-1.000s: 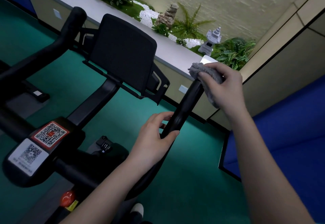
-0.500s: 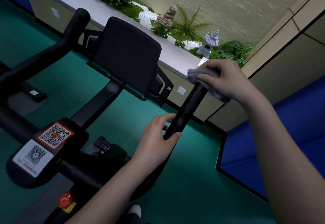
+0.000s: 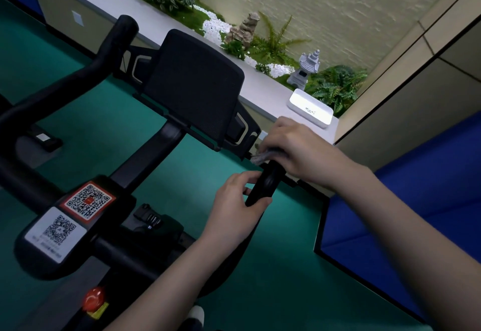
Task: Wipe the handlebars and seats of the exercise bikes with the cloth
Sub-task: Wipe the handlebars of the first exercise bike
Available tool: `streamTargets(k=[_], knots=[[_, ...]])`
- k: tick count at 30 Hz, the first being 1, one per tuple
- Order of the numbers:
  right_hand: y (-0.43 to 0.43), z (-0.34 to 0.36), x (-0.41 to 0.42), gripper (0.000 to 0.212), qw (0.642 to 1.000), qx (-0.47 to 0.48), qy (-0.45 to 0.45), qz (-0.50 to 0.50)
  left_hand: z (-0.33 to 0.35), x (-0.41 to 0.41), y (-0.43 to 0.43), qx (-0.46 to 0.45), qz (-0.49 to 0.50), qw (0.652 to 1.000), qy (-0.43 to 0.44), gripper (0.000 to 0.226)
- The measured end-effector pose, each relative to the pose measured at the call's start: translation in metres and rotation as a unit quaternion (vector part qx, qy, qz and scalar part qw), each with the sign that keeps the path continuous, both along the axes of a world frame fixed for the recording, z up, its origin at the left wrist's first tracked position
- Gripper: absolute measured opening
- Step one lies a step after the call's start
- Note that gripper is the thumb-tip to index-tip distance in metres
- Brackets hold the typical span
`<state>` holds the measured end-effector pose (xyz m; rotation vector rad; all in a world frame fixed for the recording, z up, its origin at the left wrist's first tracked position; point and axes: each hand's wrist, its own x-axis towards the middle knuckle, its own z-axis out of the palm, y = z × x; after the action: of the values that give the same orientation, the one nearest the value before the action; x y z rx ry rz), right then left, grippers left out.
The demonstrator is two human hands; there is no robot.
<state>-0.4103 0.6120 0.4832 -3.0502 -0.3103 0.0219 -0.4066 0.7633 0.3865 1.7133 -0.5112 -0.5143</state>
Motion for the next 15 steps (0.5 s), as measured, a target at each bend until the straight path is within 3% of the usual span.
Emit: streamTargets(k=[5,10,13,15], knots=[[-0.016,0.017,0.007,0.012,0.991,0.020,-0.110,-0.075,0.000,0.000,0.000,0.001,-0.001,1.000,0.009,0.039],[-0.001,-0.002,-0.003,0.011,0.999,0.027,-0.033,-0.015,0.001,-0.001,0.001,-0.001,0.001,1.000,0.002,0.038],[-0.018,0.004,-0.004,0.012,0.977,0.069,-0.188,-0.069,-0.001,-0.001,0.002,-0.002,-0.004,1.000,0.005,0.038],[-0.032,0.008,-0.005,0.012,0.921,0.146,-0.316,-0.174,-0.001,-0.001,0.002,0.000,-0.009,1.000,0.006,0.038]])
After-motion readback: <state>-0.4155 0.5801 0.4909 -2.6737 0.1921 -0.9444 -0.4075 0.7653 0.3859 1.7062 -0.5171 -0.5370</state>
